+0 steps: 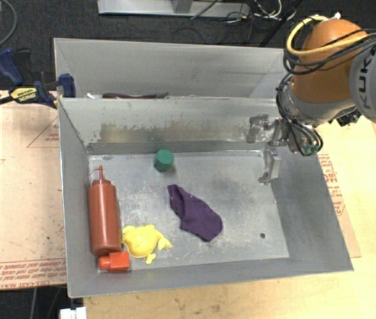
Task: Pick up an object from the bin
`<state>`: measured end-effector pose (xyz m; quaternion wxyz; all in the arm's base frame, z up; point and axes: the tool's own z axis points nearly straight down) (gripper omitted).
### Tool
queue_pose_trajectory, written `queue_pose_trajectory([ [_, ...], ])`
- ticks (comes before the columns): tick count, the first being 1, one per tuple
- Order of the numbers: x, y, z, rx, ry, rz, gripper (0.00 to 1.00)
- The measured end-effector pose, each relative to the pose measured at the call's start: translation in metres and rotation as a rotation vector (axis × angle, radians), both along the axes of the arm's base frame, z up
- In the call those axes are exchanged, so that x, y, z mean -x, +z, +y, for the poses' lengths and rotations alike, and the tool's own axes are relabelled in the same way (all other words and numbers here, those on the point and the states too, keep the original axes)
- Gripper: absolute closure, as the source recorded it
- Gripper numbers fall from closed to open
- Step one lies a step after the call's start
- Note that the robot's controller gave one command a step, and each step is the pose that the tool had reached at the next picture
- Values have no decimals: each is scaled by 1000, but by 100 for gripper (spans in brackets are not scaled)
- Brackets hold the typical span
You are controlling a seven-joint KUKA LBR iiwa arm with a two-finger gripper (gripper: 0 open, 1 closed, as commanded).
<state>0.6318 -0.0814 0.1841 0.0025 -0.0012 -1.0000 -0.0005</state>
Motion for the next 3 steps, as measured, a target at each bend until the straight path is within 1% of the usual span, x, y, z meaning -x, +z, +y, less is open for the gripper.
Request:
queue_pose_trajectory([
  [1,-1,5,0,1,1,-7,0],
  [2,11,15,-32,-2,26,-4,0],
  [3,24,19,-54,4,-91,-6,0],
])
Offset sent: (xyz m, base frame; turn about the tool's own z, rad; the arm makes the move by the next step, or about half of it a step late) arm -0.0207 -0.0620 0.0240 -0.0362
